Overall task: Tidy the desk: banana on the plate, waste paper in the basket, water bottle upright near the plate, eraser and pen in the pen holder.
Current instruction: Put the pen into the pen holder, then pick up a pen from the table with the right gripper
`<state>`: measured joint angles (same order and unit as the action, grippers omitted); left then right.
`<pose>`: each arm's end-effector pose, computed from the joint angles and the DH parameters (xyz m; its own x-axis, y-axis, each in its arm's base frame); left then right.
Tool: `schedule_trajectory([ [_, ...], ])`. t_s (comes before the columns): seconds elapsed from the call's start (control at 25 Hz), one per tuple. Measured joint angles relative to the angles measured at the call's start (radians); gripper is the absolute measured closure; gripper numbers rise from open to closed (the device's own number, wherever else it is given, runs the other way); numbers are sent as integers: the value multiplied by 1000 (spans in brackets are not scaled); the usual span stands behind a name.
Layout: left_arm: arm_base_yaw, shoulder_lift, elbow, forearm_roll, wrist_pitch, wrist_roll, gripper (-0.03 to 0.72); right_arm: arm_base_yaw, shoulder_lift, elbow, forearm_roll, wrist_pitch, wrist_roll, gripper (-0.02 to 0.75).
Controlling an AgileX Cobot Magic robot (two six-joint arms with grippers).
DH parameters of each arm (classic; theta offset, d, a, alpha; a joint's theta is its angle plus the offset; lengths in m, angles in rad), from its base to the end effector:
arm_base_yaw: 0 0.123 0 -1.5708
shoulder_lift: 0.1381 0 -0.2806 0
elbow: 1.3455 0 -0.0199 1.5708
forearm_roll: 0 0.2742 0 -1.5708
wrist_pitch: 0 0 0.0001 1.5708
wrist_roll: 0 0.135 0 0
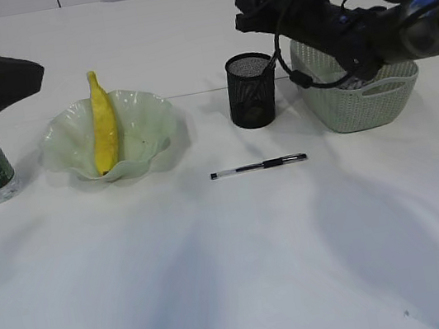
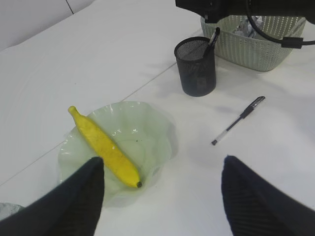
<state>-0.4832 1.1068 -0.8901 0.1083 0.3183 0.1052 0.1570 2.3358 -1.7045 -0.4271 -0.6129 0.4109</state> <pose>0.2734 -0.1383 0.3149 -0.2834 0.3819 -0.8797 0.5068 0.8384 0.2007 0.5840 0.1250 0.1750 0.0038 0.0542 -0.9985 -0.3879 0.9204 0.0485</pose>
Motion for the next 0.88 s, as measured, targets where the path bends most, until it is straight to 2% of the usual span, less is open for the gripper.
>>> schedule_trajectory([
  [0.2,0,0,0,0,0,0,160,0,-83,0,-4,109,21,487],
  [0.64,0,0,0,0,-42,0,160,2,-301,0,-4,564,180,487],
  [0.88,0,0,0,0,-80,0,160,19,-409,0,2,715,188,487],
])
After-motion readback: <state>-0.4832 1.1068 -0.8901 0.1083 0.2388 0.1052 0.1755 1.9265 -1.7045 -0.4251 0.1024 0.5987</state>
